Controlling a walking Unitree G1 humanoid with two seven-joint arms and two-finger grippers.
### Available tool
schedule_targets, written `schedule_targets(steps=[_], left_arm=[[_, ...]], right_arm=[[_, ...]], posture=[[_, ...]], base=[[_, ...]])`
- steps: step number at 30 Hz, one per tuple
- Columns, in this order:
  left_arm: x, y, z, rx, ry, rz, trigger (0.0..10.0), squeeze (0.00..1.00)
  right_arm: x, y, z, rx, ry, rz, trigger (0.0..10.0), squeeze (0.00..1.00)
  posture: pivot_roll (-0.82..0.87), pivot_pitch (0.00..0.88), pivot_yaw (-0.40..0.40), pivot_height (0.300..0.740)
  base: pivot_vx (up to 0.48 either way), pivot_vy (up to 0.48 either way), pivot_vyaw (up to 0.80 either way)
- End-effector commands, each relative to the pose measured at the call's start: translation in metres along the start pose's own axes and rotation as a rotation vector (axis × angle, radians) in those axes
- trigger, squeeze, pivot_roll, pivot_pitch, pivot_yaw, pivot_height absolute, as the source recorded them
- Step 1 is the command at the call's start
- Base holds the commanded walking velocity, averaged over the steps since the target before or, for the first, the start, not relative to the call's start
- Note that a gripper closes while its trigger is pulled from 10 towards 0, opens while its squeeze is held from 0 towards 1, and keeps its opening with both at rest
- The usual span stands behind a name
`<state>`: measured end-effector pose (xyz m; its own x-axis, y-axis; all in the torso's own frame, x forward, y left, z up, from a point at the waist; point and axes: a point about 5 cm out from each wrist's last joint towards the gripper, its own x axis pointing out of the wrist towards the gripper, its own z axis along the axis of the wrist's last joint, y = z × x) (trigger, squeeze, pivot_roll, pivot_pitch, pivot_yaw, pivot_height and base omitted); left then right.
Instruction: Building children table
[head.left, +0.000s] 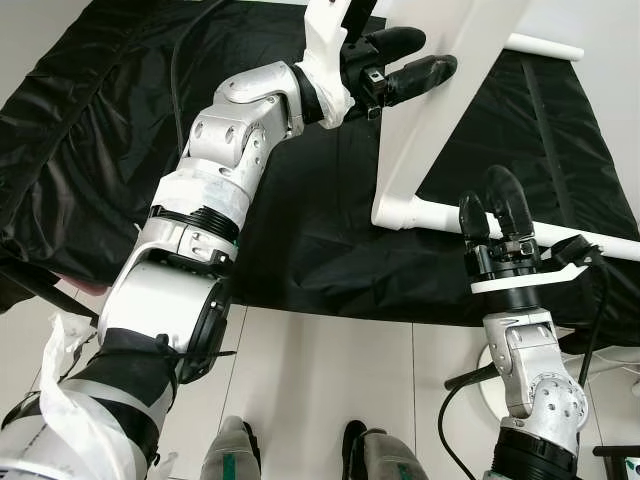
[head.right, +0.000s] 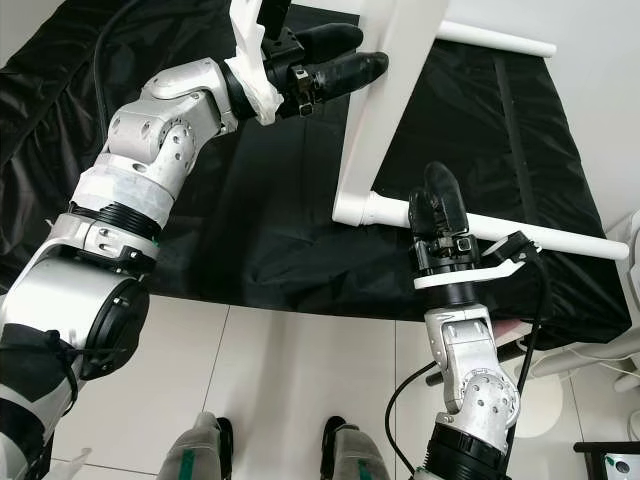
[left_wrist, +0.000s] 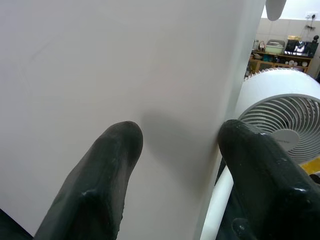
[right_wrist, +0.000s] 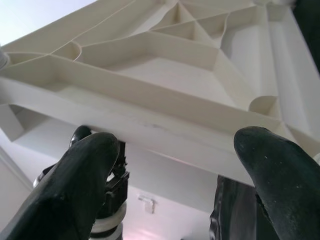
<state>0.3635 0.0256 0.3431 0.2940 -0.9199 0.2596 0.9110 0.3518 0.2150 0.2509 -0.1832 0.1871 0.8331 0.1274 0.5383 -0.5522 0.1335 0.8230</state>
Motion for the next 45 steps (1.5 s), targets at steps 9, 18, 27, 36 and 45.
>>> schedule_targets(steps=[9,18,27,36,45], left_arm=[[-0.005,0.005,0.000,0.018,0.009,0.071,10.0,0.00],[-0.056,0.004,-0.022,0.021,0.120,0.036,10.0,0.00],[-0.102,0.012,-0.036,-0.013,0.191,0.189,10.0,0.00],[-0.123,0.015,-0.046,-0.024,0.223,0.359,10.0,0.00],[-0.132,0.021,-0.061,-0.038,0.252,0.492,10.0,0.00]], right_arm=[[-0.075,-0.012,-0.036,-0.028,0.089,-0.212,10.0,0.00],[-0.061,-0.013,-0.016,-0.289,0.155,-0.230,10.0,0.00],[-0.048,-0.010,0.005,-0.467,0.094,-0.228,10.0,0.00],[-0.039,-0.006,0.009,-0.547,0.066,-0.211,10.0,0.00],[-0.026,-0.008,0.019,-0.712,0.008,-0.268,10.0,0.00]], posture=[[0.08,0.160,-0.023,0.740],[0.08,0.153,-0.018,0.740],[0.10,0.139,-0.023,0.740],[0.11,0.122,-0.027,0.740],[0.10,0.096,-0.020,0.740]], base=[[0.000,0.000,0.00],[0.000,0.000,0.00],[0.000,0.000,0.00],[0.000,0.000,0.00],[0.000,0.000,0.00]])
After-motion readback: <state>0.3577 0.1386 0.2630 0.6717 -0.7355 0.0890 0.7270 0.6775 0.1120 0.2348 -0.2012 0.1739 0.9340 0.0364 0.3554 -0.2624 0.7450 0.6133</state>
